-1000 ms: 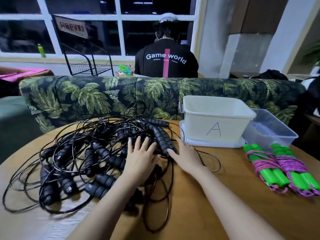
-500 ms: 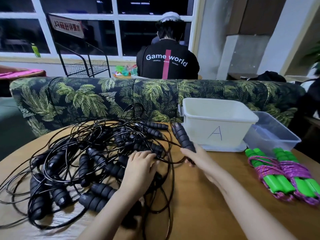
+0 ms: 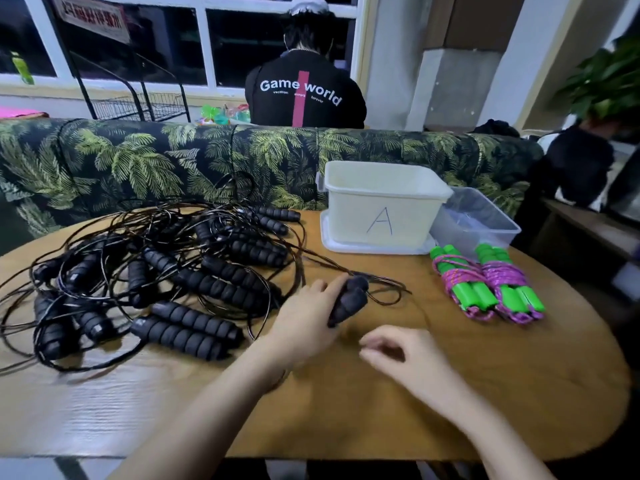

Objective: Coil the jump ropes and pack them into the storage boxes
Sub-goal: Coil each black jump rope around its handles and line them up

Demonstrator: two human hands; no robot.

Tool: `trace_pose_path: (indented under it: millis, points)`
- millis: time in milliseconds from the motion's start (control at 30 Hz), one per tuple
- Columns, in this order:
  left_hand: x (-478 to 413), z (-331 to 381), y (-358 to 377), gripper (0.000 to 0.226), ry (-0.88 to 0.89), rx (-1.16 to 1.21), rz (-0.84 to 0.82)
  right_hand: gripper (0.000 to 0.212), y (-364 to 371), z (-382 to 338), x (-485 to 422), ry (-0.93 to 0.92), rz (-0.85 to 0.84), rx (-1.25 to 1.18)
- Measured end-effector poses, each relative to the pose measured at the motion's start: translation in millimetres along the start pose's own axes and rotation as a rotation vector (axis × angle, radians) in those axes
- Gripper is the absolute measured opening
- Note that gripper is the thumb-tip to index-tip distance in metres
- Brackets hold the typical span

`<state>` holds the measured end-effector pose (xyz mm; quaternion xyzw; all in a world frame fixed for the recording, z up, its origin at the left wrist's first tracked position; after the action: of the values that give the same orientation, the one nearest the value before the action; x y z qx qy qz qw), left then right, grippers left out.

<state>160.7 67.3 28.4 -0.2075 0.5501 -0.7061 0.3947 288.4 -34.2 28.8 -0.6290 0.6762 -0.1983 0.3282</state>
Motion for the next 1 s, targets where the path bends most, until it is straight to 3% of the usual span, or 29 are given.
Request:
trace_pose_path:
  millis: [100, 167, 367, 467, 700, 1000]
  points:
    - [9, 10, 19, 0.093, 0.193, -0.291, -0.081, 0.018, -24, 13, 12, -0.100, 0.306, 0.094]
    - [12, 11, 34, 0.096, 0.255, -0.349, -0.149, 0.013, -25, 24, 14, -0.141, 0.368, 0.198]
    - [20, -4, 37, 0.095, 0.272, -0.341, -0.037, 0.025, -3, 64, 5, -0.129, 0.133, 0.286]
    - [25, -17, 33, 0.094, 0.211, -0.292, -0.033, 0.028, 0, 62, -6, -0.174, 0.123, 0.311]
    - [31, -25, 32, 0.090, 0.201, -0.178, -0.016, 0.006, 7, 73, -17, -0.161, 0.066, 0.221]
    - [30, -30, 34, 0.085, 0.218, -0.169, -0.017, 0.012, 2, 83, -16, -0.096, 0.039, 0.065]
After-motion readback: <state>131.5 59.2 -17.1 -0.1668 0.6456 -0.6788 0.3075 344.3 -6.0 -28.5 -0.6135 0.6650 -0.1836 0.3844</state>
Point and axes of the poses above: each hand's wrist, its own x-axis away from the middle knuckle, its own y-axis out of the palm, z = x × y, the point moved 6 cm from there along -x, towards the middle knuckle, and after that the axes turned 2 degrees about -y, right-handed, at the moved point
